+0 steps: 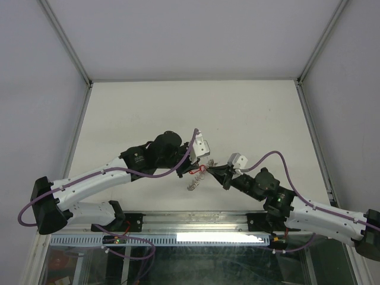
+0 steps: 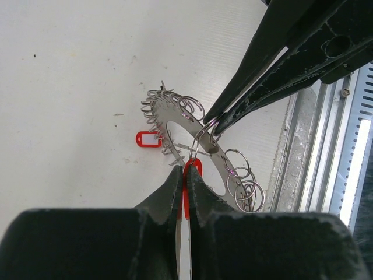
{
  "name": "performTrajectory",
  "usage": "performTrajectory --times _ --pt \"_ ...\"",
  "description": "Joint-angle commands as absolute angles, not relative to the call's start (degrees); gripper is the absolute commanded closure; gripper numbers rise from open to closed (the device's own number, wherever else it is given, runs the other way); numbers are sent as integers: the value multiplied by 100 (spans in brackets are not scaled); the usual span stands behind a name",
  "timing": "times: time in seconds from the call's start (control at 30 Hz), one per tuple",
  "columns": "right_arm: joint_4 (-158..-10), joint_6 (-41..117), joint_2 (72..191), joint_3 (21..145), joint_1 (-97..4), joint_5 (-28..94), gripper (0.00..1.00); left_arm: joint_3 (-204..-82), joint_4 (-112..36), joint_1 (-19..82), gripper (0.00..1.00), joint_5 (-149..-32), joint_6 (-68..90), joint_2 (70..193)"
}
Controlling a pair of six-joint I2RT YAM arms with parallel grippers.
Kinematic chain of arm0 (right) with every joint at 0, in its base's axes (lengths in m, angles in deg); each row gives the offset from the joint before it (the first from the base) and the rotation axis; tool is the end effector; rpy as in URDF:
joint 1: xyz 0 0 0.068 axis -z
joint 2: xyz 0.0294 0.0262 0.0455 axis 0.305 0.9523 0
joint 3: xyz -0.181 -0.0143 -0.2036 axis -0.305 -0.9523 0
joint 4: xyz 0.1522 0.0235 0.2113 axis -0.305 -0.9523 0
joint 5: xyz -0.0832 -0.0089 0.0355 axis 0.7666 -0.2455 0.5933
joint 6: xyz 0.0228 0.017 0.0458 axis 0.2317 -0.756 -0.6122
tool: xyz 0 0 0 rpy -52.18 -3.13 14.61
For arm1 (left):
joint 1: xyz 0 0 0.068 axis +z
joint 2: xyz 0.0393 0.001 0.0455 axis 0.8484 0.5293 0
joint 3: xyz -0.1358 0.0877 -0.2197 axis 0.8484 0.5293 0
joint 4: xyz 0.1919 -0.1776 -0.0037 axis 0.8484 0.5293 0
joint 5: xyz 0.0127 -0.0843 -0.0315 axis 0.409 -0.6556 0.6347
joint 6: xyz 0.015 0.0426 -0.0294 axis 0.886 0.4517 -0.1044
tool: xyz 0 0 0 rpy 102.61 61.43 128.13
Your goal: Put the keys on the keyring
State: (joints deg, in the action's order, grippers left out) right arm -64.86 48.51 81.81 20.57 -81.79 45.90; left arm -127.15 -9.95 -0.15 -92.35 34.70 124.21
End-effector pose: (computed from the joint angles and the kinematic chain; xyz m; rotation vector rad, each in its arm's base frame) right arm 0.0710 0.1384 0.2323 -0.8374 1.3817 0.7472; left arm 0.1312 -0.2233 0.3005 1.4037 1.8126 -0.6246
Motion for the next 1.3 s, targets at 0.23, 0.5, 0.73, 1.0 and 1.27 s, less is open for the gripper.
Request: performTrajectory --times 0.23,0.5,0.73,1.0,1.27 --pt "-5574 4636 8300 2360 -8201 5127 100 -12721 -972 66 100 -10049 3640 12459" --pt "-5556 4528 8420 2474 -8205 5547 100 -12654 -963 -29 100 -10194 3693 12595" --pt "-5627 4484 8575 2575 -8206 5656 100 -12811 -941 -139 100 -10330 3810 12777" --pt "-5671 4442 8564 2597 -8205 5886 100 -12885 -779 -243 100 -10355 4009 12849" --pt "-5568 4535 8361 2450 -8202 5800 100 -12816 -851 -242 100 -9756 3880 12599"
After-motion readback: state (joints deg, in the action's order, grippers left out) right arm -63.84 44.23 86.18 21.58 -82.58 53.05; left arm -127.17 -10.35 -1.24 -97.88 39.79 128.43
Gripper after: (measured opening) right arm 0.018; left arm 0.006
